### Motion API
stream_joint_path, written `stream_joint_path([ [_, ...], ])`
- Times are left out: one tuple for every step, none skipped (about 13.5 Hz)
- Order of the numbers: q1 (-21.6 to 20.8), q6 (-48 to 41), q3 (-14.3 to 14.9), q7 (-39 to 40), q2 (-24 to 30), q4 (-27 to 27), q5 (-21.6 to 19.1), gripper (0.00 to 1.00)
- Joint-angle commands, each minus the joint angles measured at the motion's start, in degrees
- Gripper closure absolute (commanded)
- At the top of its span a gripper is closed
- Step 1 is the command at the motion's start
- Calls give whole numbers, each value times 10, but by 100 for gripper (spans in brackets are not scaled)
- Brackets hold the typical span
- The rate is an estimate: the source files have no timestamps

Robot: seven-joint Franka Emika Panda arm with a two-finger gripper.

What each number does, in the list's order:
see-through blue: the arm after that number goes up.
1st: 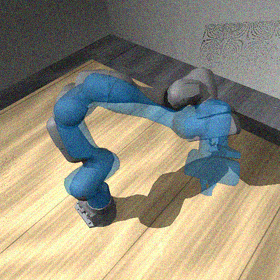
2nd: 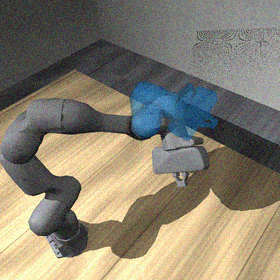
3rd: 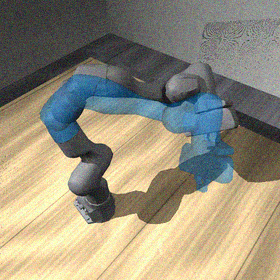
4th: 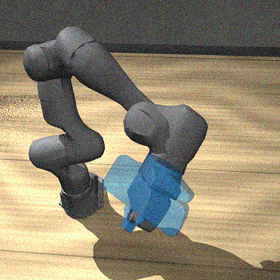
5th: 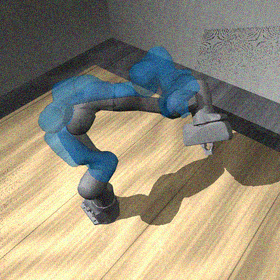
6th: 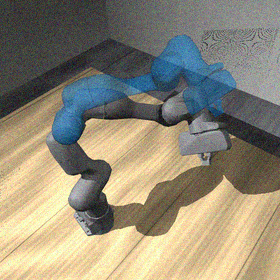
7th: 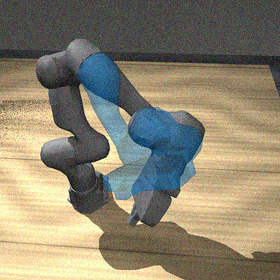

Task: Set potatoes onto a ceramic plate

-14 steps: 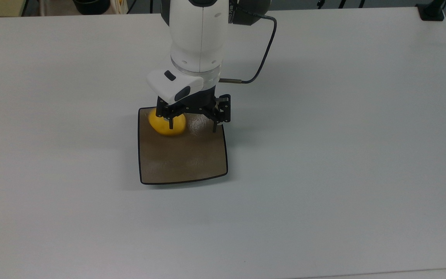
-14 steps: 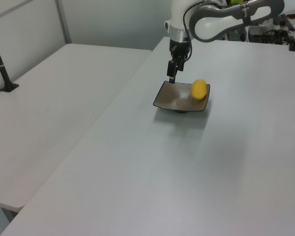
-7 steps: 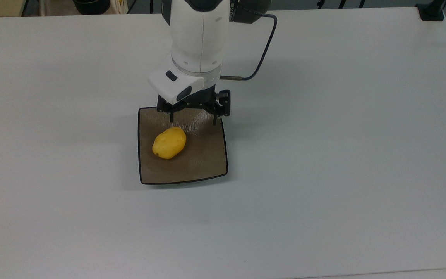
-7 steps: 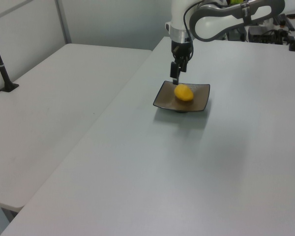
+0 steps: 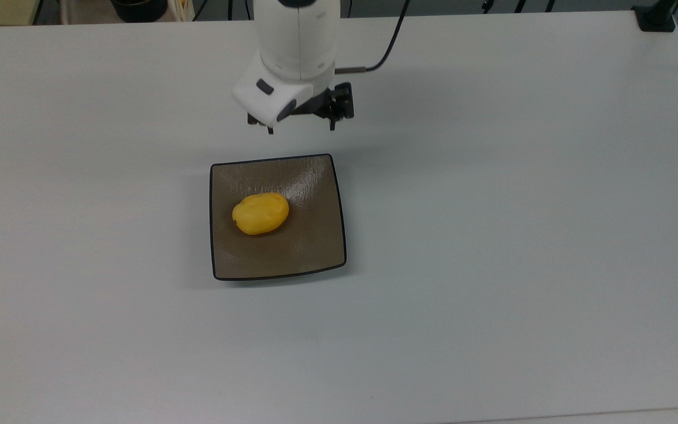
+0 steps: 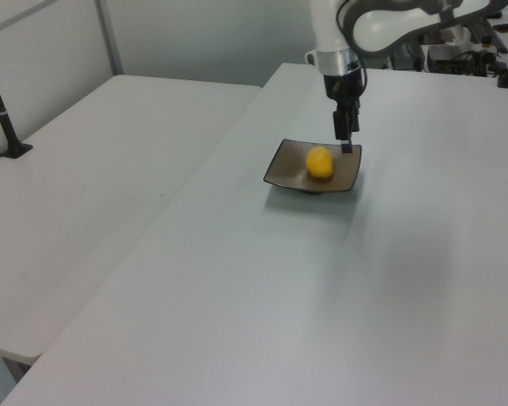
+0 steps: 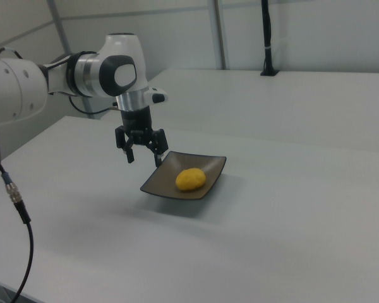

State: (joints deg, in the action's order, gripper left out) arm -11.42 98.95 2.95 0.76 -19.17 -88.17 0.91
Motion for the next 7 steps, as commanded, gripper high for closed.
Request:
stream_joint_path([
  [3,113,1,13,123,-166,-26,0],
  [9,139,1,12,148,-194,-37,0],
  [14,153,0,10,164,-212,-46,0],
  [28,157,-10,8,179,-224,-54,0],
  [57,157,-38,-3,192,-233,-58,0],
  [74,156,-59,-18,193,-235,-58,0],
  [85,155,-72,-29,194,-235,-58,0],
])
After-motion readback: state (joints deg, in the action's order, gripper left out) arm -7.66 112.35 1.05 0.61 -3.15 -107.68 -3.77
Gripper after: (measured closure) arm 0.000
